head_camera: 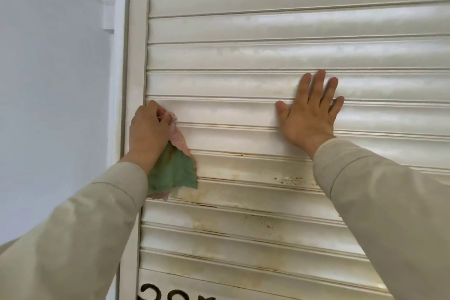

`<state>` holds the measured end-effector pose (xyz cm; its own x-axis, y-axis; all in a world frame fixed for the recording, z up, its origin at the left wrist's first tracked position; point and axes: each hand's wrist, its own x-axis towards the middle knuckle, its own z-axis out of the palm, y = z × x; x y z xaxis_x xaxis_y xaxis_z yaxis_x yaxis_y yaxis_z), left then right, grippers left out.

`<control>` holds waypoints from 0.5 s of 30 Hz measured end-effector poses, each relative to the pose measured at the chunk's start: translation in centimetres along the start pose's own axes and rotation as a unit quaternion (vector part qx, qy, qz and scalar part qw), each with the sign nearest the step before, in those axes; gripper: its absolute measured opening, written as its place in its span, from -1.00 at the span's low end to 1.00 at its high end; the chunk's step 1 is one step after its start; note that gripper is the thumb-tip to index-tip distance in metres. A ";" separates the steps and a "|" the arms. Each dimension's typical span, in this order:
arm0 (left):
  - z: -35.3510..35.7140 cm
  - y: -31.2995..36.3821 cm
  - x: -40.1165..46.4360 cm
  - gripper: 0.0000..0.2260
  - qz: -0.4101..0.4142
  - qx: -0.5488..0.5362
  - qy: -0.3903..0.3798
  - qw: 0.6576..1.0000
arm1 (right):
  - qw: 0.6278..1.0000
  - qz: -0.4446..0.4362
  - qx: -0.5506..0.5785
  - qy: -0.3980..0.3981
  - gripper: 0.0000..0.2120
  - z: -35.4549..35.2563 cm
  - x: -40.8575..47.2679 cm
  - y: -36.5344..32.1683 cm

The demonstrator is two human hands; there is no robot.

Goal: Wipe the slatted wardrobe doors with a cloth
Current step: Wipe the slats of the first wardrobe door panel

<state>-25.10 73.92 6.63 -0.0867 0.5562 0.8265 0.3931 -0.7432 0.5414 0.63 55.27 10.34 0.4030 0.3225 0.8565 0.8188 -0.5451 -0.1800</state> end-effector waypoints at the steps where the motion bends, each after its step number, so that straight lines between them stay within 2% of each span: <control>1: 0.2 -0.1 -0.4 -0.89 0.016 0.008 0.003 1.000 | 1.000 -0.001 -0.001 0.000 -0.22 0.0 0.0 0.0; 3: 0.3 -0.1 -0.7 -0.89 0.019 -0.011 -0.013 1.000 | 1.000 0.001 -0.001 0.001 -0.22 0.1 0.0 -0.1; 6: -0.6 0.5 0.5 -0.86 0.000 0.007 -0.092 0.996 | 1.000 0.002 -0.004 0.005 -0.22 0.2 0.0 -0.1; 9: -1.6 1.6 1.5 -0.84 0.036 0.074 -0.150 0.985 | 1.000 -0.001 -0.006 0.000 -0.22 0.2 -0.1 0.0; 15: 1.0 5.7 0.1 -0.84 0.145 0.161 -0.178 0.960 | 1.000 -0.004 -0.004 0.012 -0.21 0.5 -0.1 0.0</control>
<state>-21.95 70.16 9.63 0.3640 0.4780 0.7994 0.6213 -0.7640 0.1740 0.78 55.64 10.04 0.3866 0.3085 0.8691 0.8182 -0.5495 -0.1689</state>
